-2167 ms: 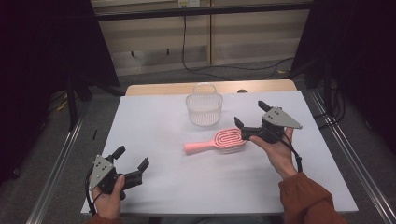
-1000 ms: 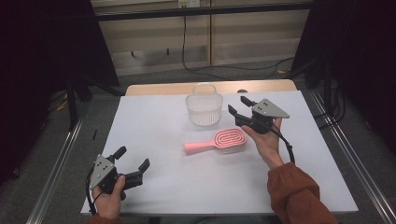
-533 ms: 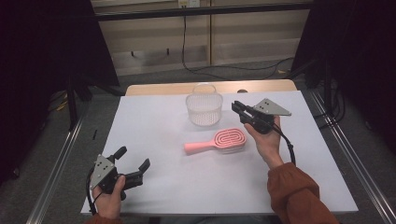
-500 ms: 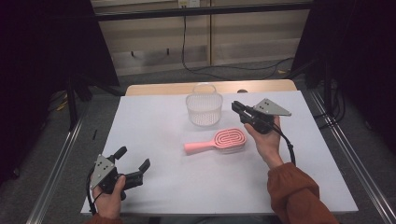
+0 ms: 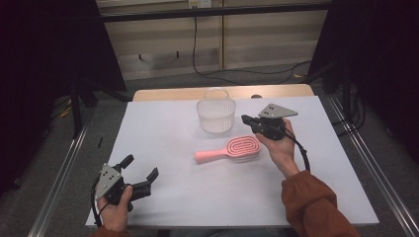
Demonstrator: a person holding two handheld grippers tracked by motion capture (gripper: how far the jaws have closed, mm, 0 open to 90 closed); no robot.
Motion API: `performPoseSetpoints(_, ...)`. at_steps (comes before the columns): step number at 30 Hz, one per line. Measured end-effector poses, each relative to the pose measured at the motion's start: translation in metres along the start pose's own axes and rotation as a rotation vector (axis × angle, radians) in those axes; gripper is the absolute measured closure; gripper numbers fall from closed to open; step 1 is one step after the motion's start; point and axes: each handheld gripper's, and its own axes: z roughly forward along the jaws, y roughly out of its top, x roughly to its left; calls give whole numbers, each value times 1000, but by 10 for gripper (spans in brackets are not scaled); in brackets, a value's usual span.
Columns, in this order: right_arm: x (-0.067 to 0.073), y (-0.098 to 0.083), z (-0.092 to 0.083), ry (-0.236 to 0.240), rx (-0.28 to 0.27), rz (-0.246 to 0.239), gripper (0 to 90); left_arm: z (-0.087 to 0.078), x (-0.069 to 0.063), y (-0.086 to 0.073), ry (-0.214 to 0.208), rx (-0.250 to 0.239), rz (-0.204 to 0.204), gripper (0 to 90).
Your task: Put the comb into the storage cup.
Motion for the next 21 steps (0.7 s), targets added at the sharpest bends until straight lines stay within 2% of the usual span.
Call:
performPoseSetpoints(4, -2, 3, 1, 7, 39, 21, 900, 0, 1, 0, 0, 1, -1, 32)
performPoseSetpoints(5, -6, 5, 1, 20, 64, 51, 900, 0, 1, 0, 1, -2, -6, 32)
performPoseSetpoints(12, -14, 6, 4, 16, 113, 107, 900, 0, 1, 0, 2, -1, -7, 33)
performPoseSetpoints(18, -19, 10, 11, 35, 172, 111, 900, 0, 1, 0, 2, -4, -4, 32)
performPoseSetpoints(21, -20, 10, 17, 56, 222, 87, 900, 0, 0, 1, 4, -17, -6, 32)
